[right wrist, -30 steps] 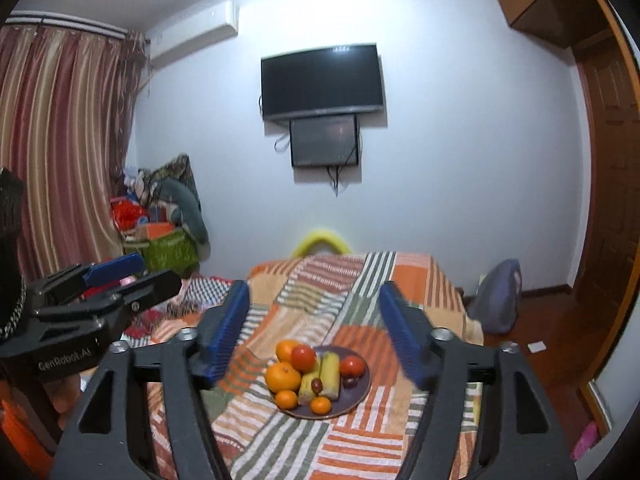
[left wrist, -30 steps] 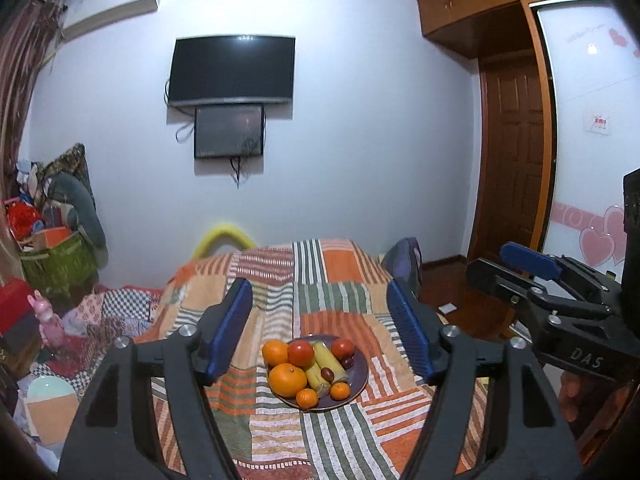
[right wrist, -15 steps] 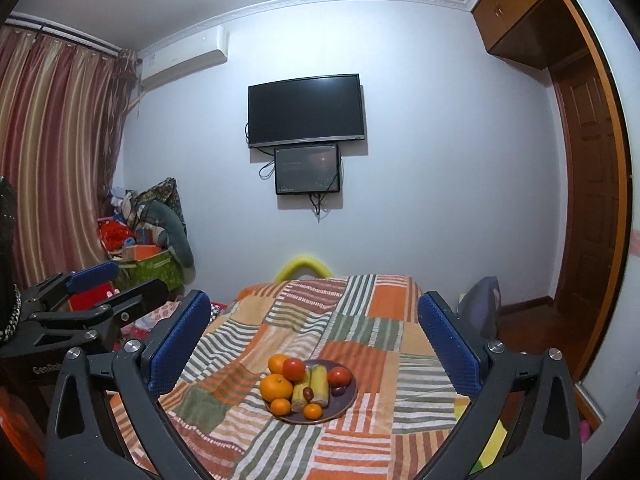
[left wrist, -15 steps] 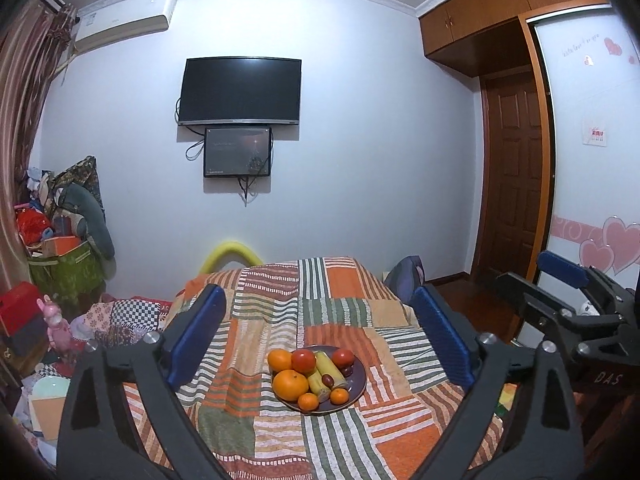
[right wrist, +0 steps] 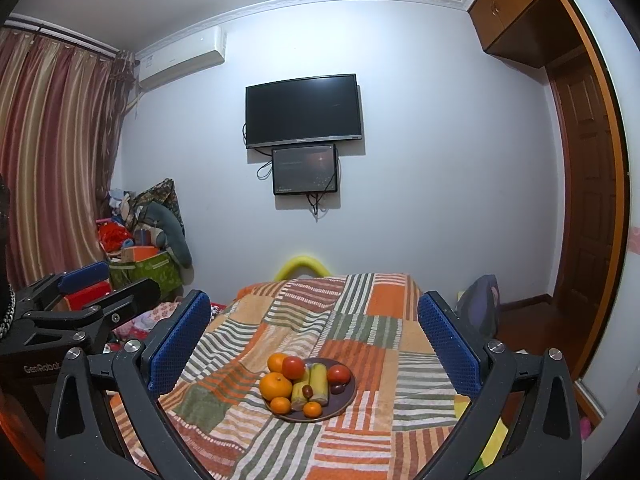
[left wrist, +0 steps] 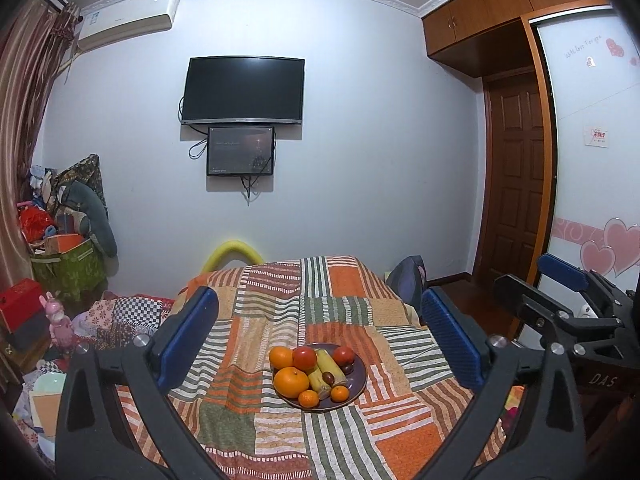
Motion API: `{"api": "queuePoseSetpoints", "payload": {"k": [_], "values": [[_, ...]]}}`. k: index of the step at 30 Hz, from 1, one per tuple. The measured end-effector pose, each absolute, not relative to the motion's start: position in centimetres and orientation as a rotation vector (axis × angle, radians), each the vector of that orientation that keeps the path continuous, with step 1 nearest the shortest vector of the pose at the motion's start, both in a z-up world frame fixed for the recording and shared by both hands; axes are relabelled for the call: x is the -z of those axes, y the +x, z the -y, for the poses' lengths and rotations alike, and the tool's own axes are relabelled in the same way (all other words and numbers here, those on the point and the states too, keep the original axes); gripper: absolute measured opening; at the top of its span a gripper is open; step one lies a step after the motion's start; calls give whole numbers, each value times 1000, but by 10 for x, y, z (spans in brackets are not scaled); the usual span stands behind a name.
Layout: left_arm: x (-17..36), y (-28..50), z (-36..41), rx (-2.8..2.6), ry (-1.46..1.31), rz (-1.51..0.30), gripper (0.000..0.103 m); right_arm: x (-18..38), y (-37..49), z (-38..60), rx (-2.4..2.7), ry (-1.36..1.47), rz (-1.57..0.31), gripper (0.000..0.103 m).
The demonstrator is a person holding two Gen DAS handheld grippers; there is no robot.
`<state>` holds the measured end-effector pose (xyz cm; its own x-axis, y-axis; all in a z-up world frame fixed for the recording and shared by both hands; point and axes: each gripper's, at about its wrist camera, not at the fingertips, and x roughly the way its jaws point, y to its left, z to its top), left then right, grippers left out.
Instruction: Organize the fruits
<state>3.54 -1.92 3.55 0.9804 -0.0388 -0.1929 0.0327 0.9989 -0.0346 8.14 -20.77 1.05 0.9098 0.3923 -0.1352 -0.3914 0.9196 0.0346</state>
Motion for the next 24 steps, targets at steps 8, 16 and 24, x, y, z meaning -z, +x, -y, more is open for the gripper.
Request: {"api": "queuePoseSetpoints", "payload": {"k": [8,16,24], "values": [[-35,36,19,38,-38,-199,103,-12,80,209,-401,11,-142,103],[-34,37,19,37,-43,-201,103,-12,80,209,-399,10,-143,103],[-34,39,18,47,-52,-204,103,-12,81,209,-397,11,-142,103]]}}
